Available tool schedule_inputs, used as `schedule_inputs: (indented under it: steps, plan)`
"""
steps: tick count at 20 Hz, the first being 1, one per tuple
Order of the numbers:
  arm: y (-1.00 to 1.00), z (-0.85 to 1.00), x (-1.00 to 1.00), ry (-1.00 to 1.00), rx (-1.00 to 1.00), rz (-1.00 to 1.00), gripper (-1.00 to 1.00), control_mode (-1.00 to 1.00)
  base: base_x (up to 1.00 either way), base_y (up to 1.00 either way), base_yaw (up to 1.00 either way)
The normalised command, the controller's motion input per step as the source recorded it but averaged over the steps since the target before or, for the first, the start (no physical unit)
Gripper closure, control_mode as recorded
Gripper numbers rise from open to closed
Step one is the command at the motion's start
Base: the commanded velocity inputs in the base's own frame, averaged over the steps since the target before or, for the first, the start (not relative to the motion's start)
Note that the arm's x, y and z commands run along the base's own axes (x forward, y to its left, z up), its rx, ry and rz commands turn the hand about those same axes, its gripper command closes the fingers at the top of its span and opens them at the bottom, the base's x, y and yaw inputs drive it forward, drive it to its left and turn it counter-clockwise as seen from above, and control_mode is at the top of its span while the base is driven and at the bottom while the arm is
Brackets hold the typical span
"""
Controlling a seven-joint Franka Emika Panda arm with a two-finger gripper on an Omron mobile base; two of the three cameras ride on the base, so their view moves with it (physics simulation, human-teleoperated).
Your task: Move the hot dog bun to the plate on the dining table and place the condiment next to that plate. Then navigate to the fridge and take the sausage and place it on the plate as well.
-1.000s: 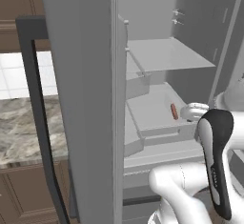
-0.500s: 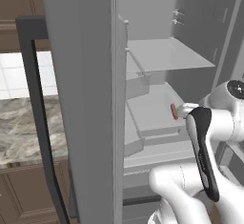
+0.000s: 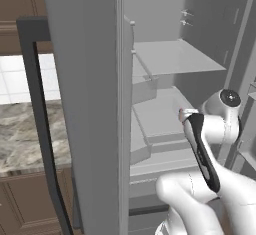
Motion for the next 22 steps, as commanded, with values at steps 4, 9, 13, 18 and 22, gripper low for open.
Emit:
schedule_inputs:
  steps: [4,9,13,18,22]
  plan:
    - [-0.24,-0.25,0.60,0.11,0.00,0.00,-1.00,-1.00,0.00,0.00,0.00]
    - [-0.16,-0.16,0.66,0.16,0.00,0.00,-1.00,-1.00,0.00,0.00,0.00]
    - [-0.16,-0.28,0.61,0.12,0.00,0.00,-1.00,-1.00,0.00,0.00,0.00]
    - [-0.12,-0.38,0.52,0.01,0.00,0.00,-1.00,-1.00,0.00,0.00,0.00]
    - [-0.09,-0.31,0.50,0.00,0.00,0.00,-1.00,-1.00,0.00,0.00,0.00]
